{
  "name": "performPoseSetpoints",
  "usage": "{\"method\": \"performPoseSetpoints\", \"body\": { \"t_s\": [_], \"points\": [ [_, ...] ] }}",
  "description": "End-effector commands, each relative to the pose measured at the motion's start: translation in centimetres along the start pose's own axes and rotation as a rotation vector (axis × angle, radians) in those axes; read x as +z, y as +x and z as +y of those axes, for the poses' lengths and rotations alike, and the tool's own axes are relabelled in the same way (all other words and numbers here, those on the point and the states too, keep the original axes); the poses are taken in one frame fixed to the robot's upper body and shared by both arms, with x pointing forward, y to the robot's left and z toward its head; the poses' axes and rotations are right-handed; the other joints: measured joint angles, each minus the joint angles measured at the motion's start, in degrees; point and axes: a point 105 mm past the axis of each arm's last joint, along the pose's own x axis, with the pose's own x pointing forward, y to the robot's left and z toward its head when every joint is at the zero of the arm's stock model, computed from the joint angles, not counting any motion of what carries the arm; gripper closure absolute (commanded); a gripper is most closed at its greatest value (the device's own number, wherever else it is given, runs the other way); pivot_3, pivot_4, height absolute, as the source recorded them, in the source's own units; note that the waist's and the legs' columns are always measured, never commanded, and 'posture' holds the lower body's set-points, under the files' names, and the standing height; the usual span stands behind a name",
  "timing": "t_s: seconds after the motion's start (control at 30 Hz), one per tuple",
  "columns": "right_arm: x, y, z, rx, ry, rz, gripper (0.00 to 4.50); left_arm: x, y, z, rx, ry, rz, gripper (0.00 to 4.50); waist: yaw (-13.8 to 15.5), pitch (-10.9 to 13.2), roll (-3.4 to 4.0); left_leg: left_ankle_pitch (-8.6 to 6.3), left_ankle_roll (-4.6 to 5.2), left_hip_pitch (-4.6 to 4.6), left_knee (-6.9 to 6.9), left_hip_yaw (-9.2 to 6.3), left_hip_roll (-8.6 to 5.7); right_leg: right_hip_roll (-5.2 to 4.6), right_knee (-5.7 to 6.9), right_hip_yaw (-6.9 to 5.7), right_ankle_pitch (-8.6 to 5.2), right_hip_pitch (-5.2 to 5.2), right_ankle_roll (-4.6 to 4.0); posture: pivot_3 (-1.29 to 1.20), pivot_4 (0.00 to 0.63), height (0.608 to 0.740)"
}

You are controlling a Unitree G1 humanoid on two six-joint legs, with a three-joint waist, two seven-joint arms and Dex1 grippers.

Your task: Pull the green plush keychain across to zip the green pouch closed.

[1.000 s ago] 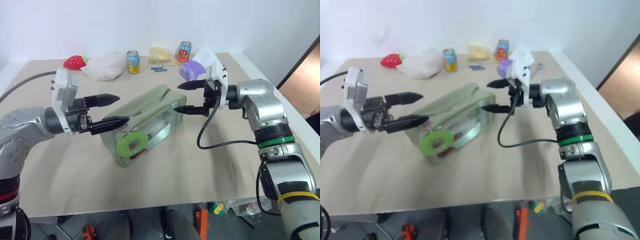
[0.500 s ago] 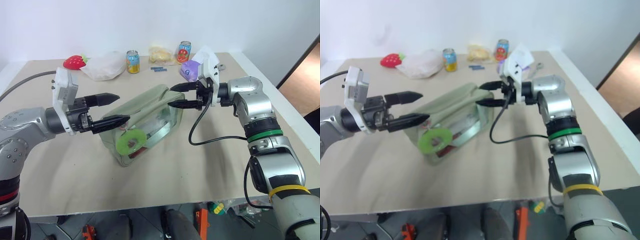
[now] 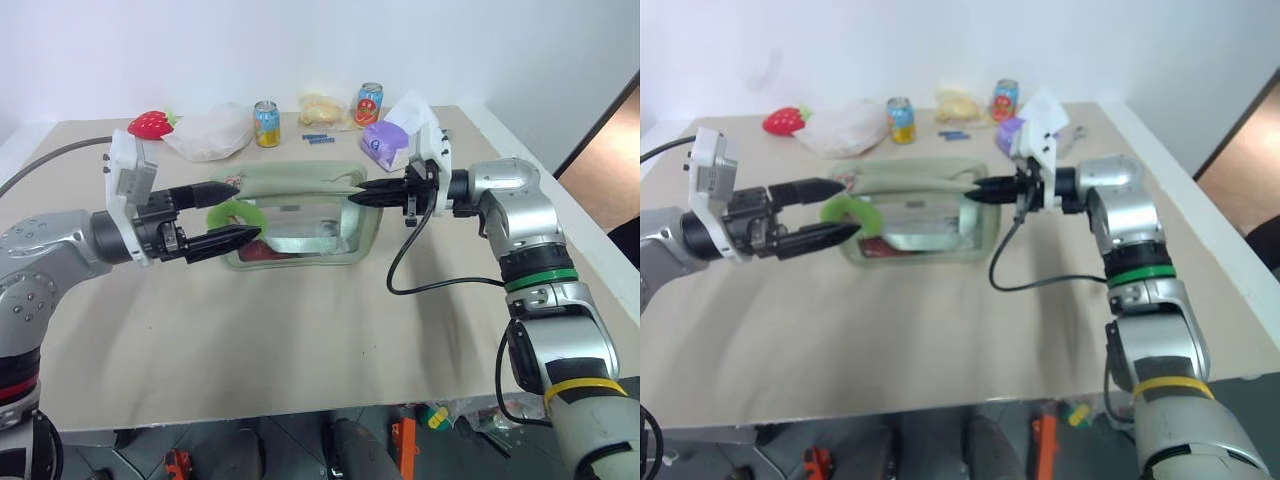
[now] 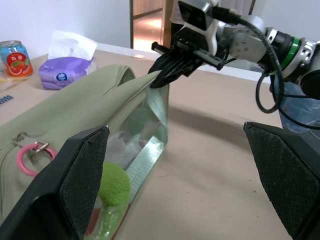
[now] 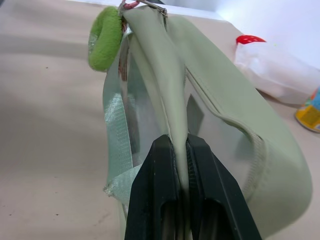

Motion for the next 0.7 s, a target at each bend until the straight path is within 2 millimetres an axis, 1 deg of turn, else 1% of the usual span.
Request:
{"method": "performPoseSetpoints", "body": {
  "t_s": [0.03, 0.17, 0.3, 0.47, 0.53, 0.57, 0.63, 0.7],
  "points": [
    [3.2, -1.4, 0.5, -0.011, -0.060, -0.066, 4.47, 0.7, -0.1, 0.4, 0.013, 0.043, -0.025, 0.00, 0.03, 0.00, 0.00, 0.00, 0.00, 0.00, 0.00, 0.00, 0.00, 0.00, 0.01, 0.00, 0.00, -0.01, 0.00, 0.00, 0.150, 0.740],
    [2.4, -1.6, 1.8, -0.002, -0.043, -0.042, 4.47, 0.7, 0.1, 1.0, 0.029, 0.045, -0.036, 0.00, 0.05, 0.00, -0.01, 0.00, 0.00, -0.02, 0.00, 0.00, 0.00, 0.00, 0.00, 0.00, -0.01, -0.02, 0.00, 0.00, 0.150, 0.740],
    [1.6, -1.4, 2.1, -0.015, -0.052, -0.022, 4.47, 0.5, 0.0, 1.7, 0.044, 0.054, -0.038, 0.00, -0.10, 0.00, 0.00, 0.00, 0.00, 0.03, 0.02, 0.08, 0.00, 0.02, 0.06, 0.09, 0.01, -0.03, 0.02, 0.00, 0.150, 0.740],
    [0.9, -1.2, 2.6, -0.014, -0.070, -0.007, 4.47, 0.4, -0.1, 1.7, 0.038, 0.051, -0.032, 0.00, -0.05, -0.01, -0.01, 0.02, -0.02, 0.06, 0.05, 0.08, 0.00, 0.04, 0.17, 0.11, 0.01, -0.04, 0.02, 0.00, 0.150, 0.740],
    [0.7, -1.3, 2.6, -0.023, -0.069, -0.006, 4.47, -0.1, -0.4, 1.7, 0.053, 0.054, -0.010, 0.00, -0.09, -0.01, -0.01, 0.02, -0.02, 0.06, 0.06, 0.11, 0.00, 0.04, 0.18, 0.15, 0.01, -0.04, 0.02, 0.00, 0.150, 0.740],
    [0.6, -1.3, 2.5, -0.030, -0.068, -0.007, 4.47, -0.6, -0.8, 1.7, 0.069, 0.055, 0.010, 0.00, -0.17, -0.01, -0.01, 0.02, -0.02, 0.07, 0.07, 0.12, 0.00, 0.04, 0.18, 0.16, 0.01, -0.04, 0.02, 0.00, 0.150, 0.740],
    [0.5, -1.3, 2.5, -0.037, -0.067, -0.007, 4.47, -2.4, -1.7, 1.4, 0.099, 0.076, 0.071, 0.00, -0.33, -0.01, -0.01, 0.02, -0.02, 0.13, 0.04, 0.22, 0.01, 0.04, 0.22, 0.26, 0.00, -0.05, 0.01, 0.00, 0.150, 0.740],
    [0.4, -1.3, 2.5, -0.042, -0.070, -0.006, 4.47, -3.6, -2.5, 1.6, 0.169, 0.087, 0.082, 0.00, -0.27, -0.02, -0.04, 0.01, -0.01, 0.17, 0.01, 0.32, 0.02, 0.03, 0.28, 0.35, -0.03, -0.07, -0.01, 0.00, 0.150, 0.740]
  ]
}}
